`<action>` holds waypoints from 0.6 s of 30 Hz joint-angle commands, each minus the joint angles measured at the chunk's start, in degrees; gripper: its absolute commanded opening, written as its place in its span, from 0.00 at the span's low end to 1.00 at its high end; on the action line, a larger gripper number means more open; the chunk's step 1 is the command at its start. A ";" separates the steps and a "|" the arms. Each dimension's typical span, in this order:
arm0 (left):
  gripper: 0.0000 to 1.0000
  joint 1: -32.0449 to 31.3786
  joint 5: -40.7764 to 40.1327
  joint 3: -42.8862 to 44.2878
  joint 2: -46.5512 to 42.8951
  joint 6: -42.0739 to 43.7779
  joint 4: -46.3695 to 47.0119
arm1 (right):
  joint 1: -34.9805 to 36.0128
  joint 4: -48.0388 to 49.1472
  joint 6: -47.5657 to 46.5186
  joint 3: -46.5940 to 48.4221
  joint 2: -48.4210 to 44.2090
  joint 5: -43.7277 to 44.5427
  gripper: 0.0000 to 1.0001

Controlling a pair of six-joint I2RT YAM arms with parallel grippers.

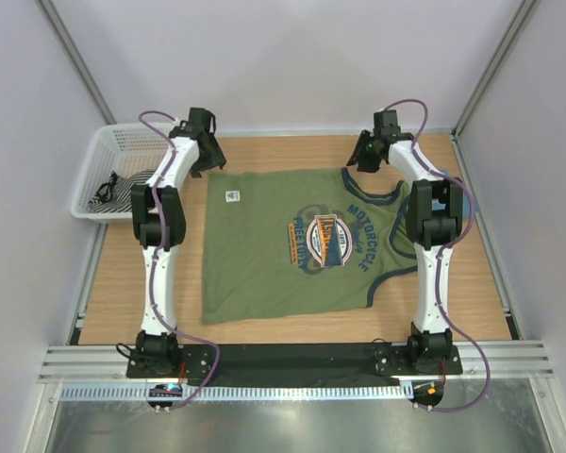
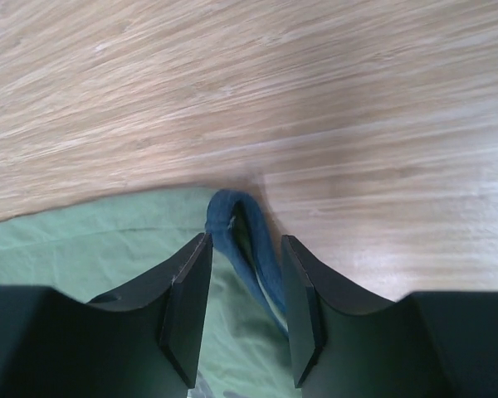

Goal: Fold and stack the tank tops
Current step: Flatten the tank top out

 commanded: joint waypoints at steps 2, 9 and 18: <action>0.66 0.06 -0.81 0.43 0.49 1.00 1.67 | 0.63 -2.67 -0.99 7.00 3.50 -1.22 0.45; 0.62 -0.29 -0.28 0.43 2.51 0.64 2.02 | 0.55 0.40 -0.20 7.44 5.53 -2.45 0.43; 0.51 -1.08 1.39 0.43 4.01 -0.15 2.72 | 0.72 0.58 -0.11 8.50 7.37 -3.68 0.40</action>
